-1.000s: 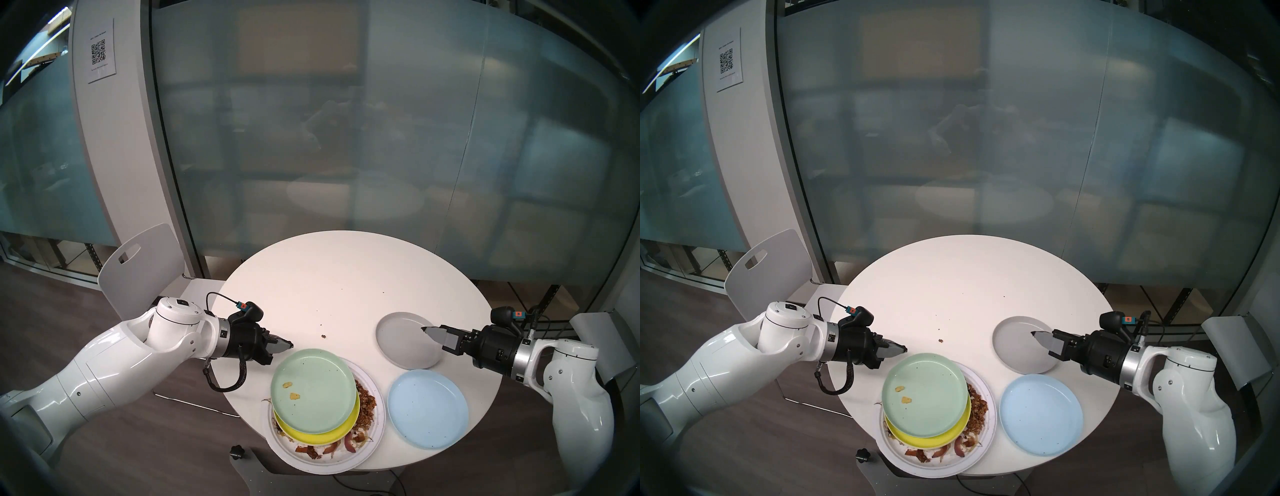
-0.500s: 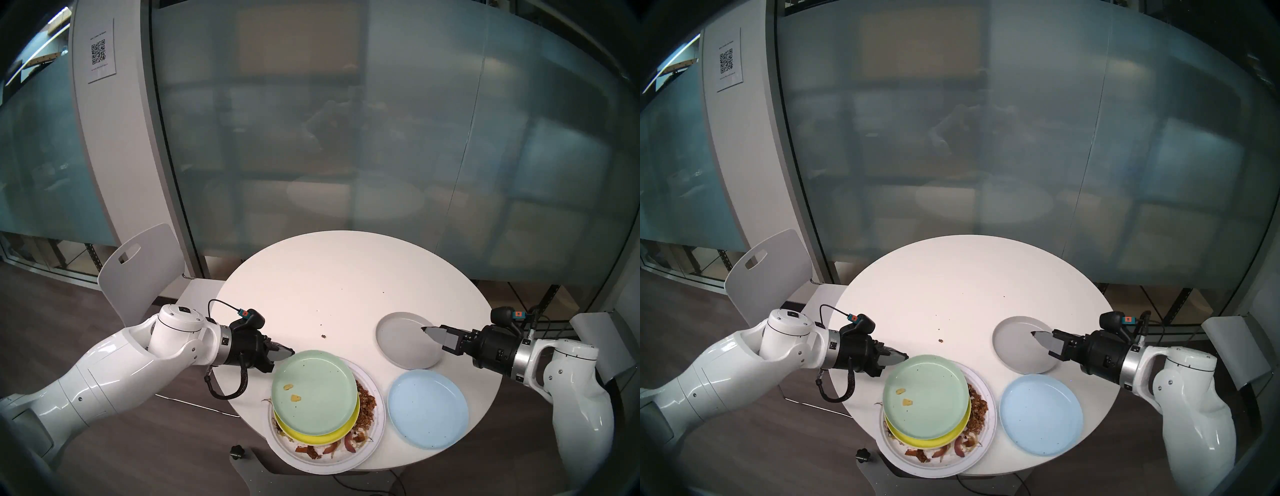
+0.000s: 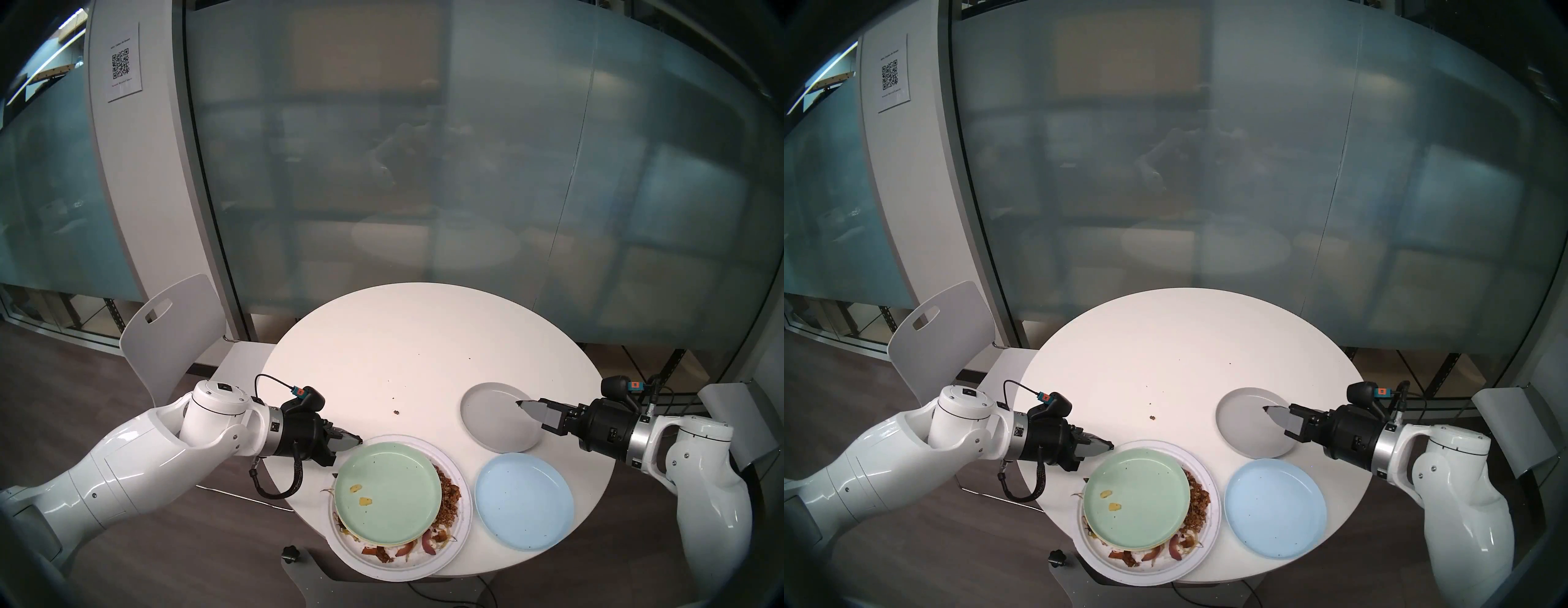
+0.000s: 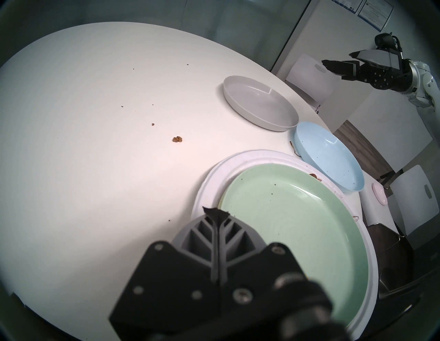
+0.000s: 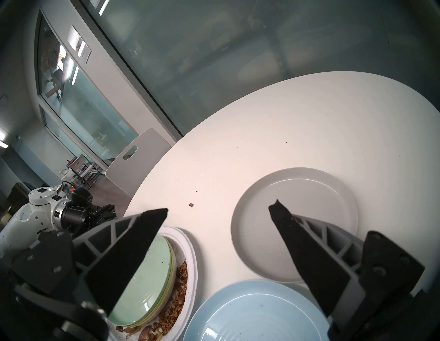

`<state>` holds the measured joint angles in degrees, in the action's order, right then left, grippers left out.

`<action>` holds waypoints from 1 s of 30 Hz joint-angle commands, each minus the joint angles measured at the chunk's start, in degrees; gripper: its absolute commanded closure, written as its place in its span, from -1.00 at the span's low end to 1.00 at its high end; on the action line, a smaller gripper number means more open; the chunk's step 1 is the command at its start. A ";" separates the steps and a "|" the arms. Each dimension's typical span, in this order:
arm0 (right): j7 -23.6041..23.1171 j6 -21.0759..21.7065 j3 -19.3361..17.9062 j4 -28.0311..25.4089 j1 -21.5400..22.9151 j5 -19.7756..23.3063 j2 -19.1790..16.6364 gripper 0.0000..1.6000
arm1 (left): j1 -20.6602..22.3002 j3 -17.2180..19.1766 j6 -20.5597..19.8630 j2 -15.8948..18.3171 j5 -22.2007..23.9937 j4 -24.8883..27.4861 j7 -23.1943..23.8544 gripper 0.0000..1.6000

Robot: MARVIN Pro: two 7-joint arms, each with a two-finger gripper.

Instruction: Stack the plates into one stack

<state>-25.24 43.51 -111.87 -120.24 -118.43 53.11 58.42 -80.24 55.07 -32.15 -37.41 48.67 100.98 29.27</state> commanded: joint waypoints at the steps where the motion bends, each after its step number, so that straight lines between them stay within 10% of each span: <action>1: -0.06 -0.01 0.00 -0.79 0.11 -0.02 -0.11 -1.00 | 0.64 3.53 1.12 -0.06 2.36 0.84 -1.52 1.00; 30: 0.63 3.60 0.11 2.21 2.66 0.50 -2.49 -1.00 | -7.70 8.00 10.26 0.43 6.59 6.92 -8.60 0.60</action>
<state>-25.03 44.80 -111.79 -119.99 -118.17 53.15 57.96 -87.81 62.32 -23.14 -37.03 54.99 106.58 20.33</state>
